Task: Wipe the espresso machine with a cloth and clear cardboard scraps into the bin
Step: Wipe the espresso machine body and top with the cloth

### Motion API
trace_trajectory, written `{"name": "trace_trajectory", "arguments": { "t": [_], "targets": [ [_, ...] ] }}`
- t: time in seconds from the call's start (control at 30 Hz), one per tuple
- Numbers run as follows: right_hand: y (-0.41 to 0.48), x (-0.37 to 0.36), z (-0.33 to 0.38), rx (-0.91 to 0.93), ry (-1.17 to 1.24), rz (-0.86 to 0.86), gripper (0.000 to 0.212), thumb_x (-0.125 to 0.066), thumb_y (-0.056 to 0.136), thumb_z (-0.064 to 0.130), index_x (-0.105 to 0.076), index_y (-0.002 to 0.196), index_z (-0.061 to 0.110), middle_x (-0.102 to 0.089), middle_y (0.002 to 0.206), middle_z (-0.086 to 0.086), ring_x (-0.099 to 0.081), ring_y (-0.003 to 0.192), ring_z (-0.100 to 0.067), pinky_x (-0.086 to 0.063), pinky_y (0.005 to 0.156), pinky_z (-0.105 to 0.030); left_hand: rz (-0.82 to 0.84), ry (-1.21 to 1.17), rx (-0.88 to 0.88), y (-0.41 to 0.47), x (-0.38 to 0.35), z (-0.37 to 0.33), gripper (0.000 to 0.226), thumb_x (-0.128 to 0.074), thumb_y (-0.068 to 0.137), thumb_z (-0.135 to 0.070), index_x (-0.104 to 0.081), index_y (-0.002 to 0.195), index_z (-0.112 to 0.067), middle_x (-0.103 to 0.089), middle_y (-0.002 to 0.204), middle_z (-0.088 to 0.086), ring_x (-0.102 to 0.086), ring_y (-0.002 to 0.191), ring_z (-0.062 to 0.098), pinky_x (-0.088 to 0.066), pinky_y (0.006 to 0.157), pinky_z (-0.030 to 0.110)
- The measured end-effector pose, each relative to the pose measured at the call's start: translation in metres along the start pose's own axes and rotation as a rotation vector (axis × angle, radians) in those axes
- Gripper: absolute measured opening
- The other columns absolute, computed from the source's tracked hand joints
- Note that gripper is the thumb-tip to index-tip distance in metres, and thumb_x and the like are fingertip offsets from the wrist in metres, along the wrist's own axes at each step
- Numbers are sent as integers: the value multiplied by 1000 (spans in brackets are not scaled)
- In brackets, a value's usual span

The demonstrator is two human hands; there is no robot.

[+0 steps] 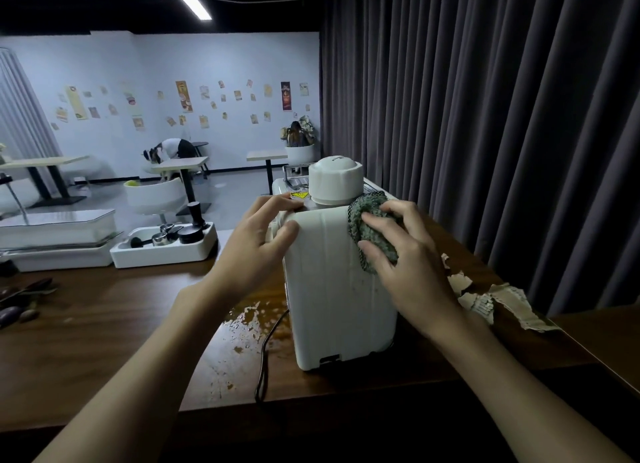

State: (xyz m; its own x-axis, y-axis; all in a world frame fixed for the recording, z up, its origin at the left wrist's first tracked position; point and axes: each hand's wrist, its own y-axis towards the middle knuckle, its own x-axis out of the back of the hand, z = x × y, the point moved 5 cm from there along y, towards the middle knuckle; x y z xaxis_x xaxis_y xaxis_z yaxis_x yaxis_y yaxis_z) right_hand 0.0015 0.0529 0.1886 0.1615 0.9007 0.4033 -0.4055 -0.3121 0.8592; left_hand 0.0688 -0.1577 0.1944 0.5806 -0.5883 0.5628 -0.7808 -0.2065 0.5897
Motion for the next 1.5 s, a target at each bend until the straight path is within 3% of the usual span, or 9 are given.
{"name": "trace_trajectory", "arguments": {
  "t": [0.13, 0.23, 0.43, 0.63, 0.83, 0.93, 1.13, 1.4, 1.5],
  "targets": [
    [2, 1, -1, 46, -23, -29, 43, -75, 82, 6, -63, 123, 4, -57, 114, -13, -56, 109, -26, -41, 98, -27, 36, 30, -9, 1, 2, -2, 27, -40, 89, -61, -51, 113, -55, -45, 125, -26, -40, 111, -24, -33, 83, 12],
    [-3, 3, -4, 10, -52, -137, 35, -73, 84, 5, -67, 118, 2, -59, 108, -13, -59, 101, -27, -45, 92, -30, 59, 54, -20, 1, 4, -2, 27, -40, 89, -64, -50, 113, -58, -44, 126, -26, -45, 110, -13, -32, 83, 11],
    [-19, -35, 31, -50, -115, -292, 29, -73, 86, 12, -70, 114, 5, -58, 103, -8, -60, 93, -21, -48, 85, -23, 102, 72, -68, 3, 8, -4, 33, -42, 93, -56, -53, 122, -45, -46, 129, -19, -42, 108, -8, -32, 83, 12],
    [-22, -44, 36, 52, -192, -248, 28, -71, 87, 12, -69, 115, 7, -57, 108, -11, -62, 98, -28, -50, 90, -32, 140, 111, -78, 2, 11, -2, 36, -43, 97, -52, -53, 129, -40, -42, 140, -15, -39, 124, 7, -37, 95, 35],
    [-23, -18, 9, -230, -134, -481, 27, -72, 85, 6, -70, 112, 1, -59, 103, -13, -58, 95, -21, -44, 88, -22, 181, 126, -86, 4, 11, 2, 43, -36, 95, -63, -49, 131, -45, -40, 140, -16, -40, 131, 15, -45, 98, 46],
    [-23, -35, 31, -187, -150, -468, 26, -72, 86, 7, -70, 112, 3, -58, 102, -11, -57, 94, -18, -43, 87, -19, 187, 82, -78, 5, 12, 2, 41, -34, 94, -60, -50, 129, -47, -41, 140, -17, -39, 134, 15, -43, 104, 53],
    [-24, -60, 56, 33, -197, -278, 24, -66, 90, 15, -70, 113, 7, -55, 105, -8, -62, 94, -27, -53, 84, -35, 171, 69, -97, 3, 12, 4, 40, -32, 99, -57, -50, 133, -45, -41, 140, -18, -39, 136, 12, -40, 107, 52],
    [-29, -18, -1, -285, -118, -515, 29, -75, 84, 10, -70, 111, 0, -58, 99, -12, -59, 92, -21, -52, 83, -41, 179, 69, -97, 3, 8, 6, 36, -34, 101, -56, -48, 132, -48, -38, 137, -24, -37, 136, 11, -41, 108, 50],
    [-30, -33, 14, -293, -137, -508, 39, -76, 81, 22, -70, 113, 1, -56, 105, -14, -58, 97, -24, -48, 89, -27, 174, 63, -105, 3, 8, 6, 36, -34, 101, -54, -49, 133, -46, -37, 133, -25, -38, 135, 11, -41, 108, 50]
  ]
}}
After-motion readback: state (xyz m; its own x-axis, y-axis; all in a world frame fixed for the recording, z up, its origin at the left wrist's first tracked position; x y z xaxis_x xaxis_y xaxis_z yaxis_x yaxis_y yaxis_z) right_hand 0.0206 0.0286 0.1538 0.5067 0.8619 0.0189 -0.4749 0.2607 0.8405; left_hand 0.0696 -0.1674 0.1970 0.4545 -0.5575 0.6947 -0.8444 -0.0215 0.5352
